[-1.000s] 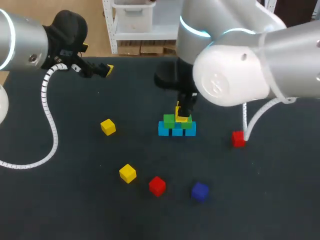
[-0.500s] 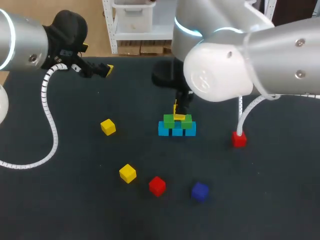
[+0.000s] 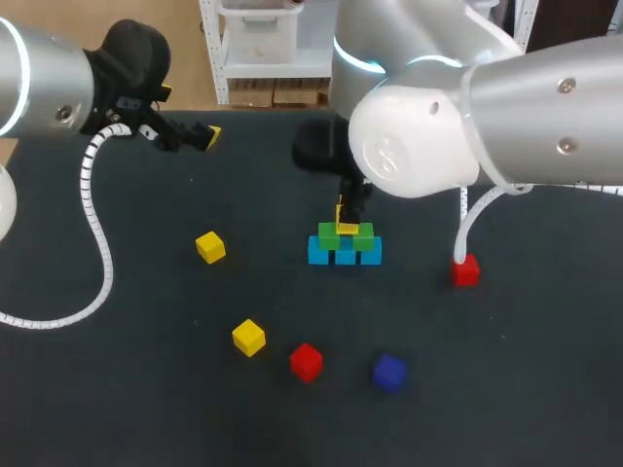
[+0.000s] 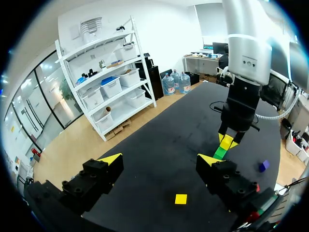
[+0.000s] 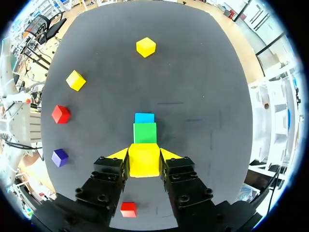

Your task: Place the blue cubes, place green cubes on the blue cubes, place the yellow cubes on the green cubes, then place the red cubes on the yellow cubes, and place purple cube on the red cubes.

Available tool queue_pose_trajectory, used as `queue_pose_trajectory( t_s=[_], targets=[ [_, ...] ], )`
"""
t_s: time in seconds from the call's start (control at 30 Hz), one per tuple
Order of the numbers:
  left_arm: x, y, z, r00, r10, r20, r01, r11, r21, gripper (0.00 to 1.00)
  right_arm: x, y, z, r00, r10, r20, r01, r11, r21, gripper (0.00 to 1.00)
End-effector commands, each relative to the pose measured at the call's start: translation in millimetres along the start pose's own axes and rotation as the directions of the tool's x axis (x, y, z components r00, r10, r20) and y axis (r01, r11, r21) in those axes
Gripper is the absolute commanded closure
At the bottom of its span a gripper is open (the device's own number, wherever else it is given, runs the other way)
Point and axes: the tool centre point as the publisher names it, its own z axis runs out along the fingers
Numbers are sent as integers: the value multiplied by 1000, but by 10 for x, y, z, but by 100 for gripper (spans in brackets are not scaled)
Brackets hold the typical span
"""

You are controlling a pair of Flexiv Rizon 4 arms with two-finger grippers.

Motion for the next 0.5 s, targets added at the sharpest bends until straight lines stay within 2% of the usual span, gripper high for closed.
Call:
queue_pose_trajectory(
  t_s=[0.03,0.5],
  targets=[
    [9,11,1,1000,1,4,-1,1000,5,0,-7,-36,32,1000,2,-4,-2,1000,-4,100],
    [9,11,1,1000,1,4,-1,1000,5,0,-48,-68,61,1000,-3,-10,3,1000,3,100]
  ],
)
